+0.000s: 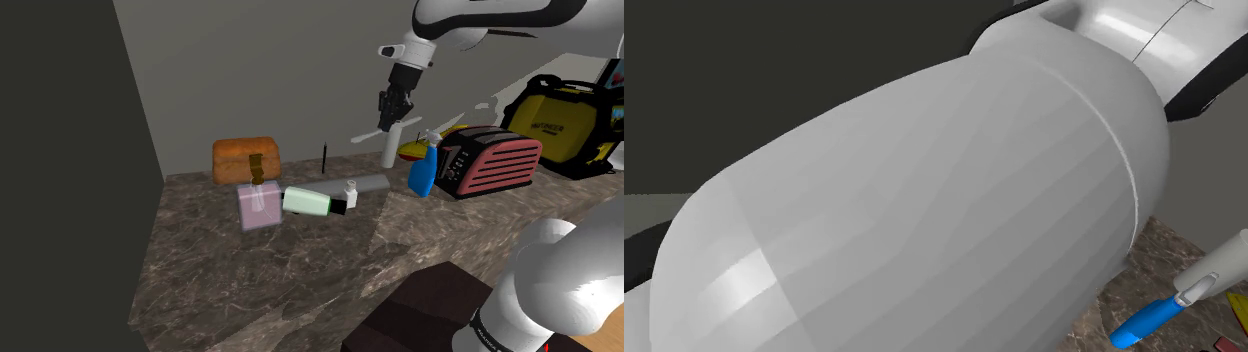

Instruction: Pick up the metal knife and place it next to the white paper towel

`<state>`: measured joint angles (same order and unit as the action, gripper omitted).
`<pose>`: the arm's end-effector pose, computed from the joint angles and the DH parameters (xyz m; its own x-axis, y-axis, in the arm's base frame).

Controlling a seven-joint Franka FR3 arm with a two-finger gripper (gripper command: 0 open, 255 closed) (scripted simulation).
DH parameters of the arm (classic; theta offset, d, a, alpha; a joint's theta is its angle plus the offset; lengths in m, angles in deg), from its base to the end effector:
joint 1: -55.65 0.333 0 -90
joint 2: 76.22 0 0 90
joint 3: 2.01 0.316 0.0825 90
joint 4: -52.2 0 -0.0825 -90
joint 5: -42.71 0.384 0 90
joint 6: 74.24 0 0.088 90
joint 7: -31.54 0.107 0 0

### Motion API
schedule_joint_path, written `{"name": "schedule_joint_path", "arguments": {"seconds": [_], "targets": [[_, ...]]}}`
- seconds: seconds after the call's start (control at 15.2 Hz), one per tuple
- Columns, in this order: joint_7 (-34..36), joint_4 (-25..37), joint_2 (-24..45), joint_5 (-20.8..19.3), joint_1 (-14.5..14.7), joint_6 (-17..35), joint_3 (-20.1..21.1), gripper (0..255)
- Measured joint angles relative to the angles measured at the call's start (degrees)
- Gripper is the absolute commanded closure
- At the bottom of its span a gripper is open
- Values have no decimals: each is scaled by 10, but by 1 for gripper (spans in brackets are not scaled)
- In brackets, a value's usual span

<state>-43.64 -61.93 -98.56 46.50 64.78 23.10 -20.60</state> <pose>0.4374 -0.0916 0.6198 0.3896 0.8991 0.1998 0.9151 -0.4023 0.0262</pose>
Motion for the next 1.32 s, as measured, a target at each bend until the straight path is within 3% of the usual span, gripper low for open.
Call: {"name": "schedule_joint_path", "arguments": {"seconds": [0.59,0.86,1.32], "targets": [[-135,60,52,-4,-34,-25,-102,255],[-214,132,113,16,-50,-53,-162,255],[-242,88,116,16,-57,-10,-176,255]]}}
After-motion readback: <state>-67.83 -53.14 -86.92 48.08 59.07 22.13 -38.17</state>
